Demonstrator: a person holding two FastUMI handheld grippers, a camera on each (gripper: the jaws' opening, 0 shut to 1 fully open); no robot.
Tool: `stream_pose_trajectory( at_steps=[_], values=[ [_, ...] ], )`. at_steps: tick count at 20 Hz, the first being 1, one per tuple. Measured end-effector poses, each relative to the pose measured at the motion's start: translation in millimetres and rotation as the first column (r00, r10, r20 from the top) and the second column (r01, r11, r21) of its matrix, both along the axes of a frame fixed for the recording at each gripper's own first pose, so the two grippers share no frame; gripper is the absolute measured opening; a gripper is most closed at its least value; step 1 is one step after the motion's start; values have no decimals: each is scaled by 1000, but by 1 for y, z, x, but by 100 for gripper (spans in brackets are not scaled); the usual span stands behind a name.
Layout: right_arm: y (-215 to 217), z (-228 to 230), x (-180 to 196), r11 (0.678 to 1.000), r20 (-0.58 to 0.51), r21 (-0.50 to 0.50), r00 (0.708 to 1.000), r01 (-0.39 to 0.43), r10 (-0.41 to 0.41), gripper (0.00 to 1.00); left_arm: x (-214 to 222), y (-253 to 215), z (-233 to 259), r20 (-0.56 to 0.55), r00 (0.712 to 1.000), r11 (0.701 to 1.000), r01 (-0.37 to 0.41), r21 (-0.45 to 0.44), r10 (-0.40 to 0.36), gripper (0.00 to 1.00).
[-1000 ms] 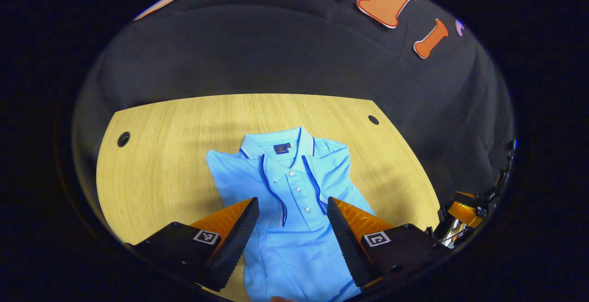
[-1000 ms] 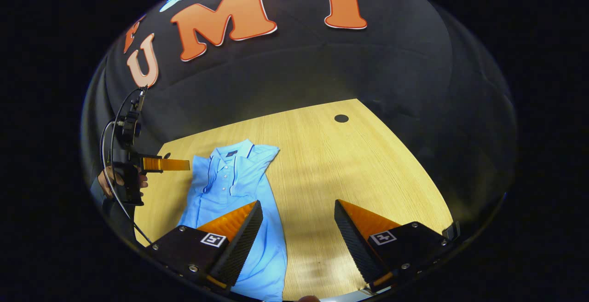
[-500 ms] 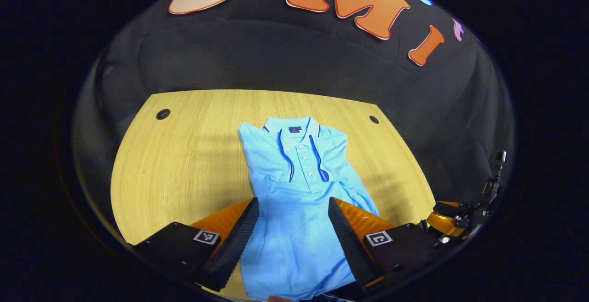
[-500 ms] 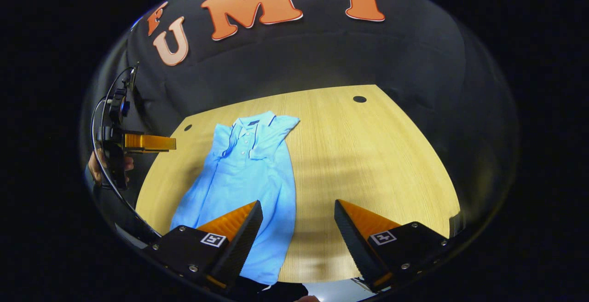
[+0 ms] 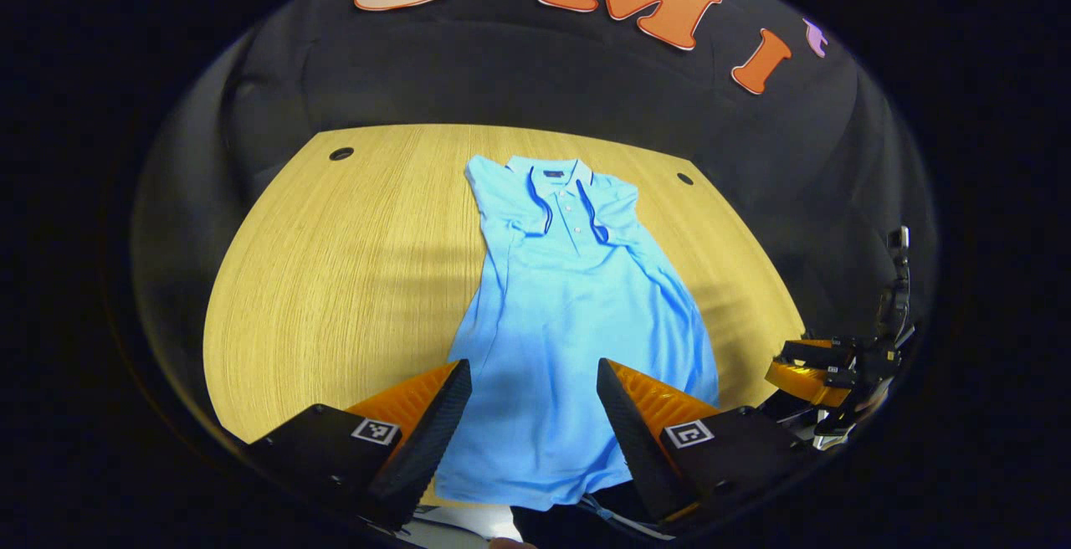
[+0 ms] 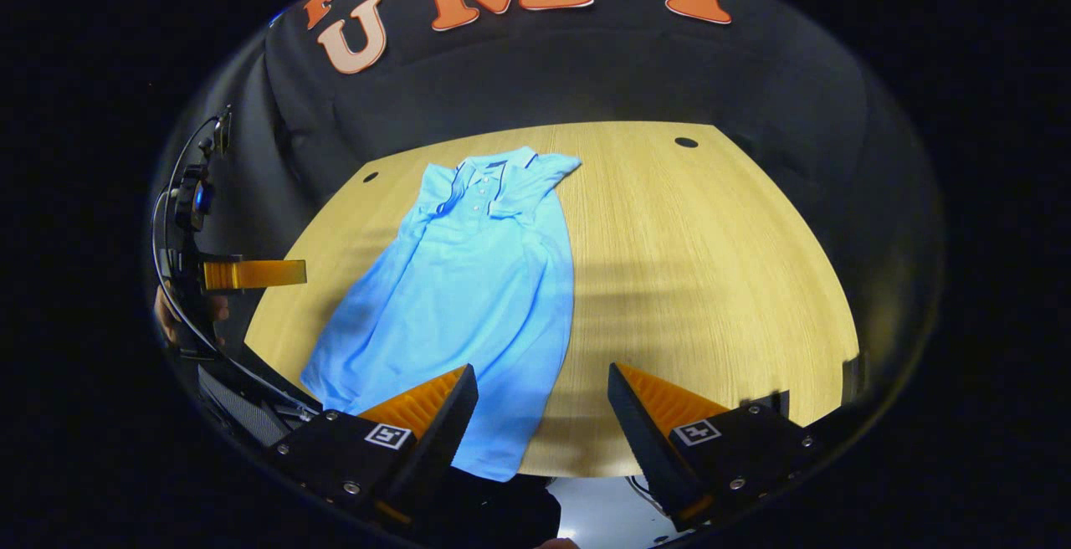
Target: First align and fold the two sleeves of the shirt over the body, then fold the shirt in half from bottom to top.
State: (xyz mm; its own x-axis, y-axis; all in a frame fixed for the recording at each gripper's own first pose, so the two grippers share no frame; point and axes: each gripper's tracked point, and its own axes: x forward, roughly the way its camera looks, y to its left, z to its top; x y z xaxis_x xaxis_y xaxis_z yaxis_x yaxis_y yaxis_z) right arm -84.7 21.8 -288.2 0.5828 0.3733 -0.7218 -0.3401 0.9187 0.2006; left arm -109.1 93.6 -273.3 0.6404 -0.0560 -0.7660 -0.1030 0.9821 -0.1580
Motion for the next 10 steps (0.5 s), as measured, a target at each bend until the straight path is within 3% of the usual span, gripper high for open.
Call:
stream_pose_trajectory(
  at_steps=[10],
  values=[
    [23, -57, -45, 998, -91, -66, 996, -12, 6, 97, -82, 19, -71, -142, 990, 994, -1, 105, 16, 99]
  ],
)
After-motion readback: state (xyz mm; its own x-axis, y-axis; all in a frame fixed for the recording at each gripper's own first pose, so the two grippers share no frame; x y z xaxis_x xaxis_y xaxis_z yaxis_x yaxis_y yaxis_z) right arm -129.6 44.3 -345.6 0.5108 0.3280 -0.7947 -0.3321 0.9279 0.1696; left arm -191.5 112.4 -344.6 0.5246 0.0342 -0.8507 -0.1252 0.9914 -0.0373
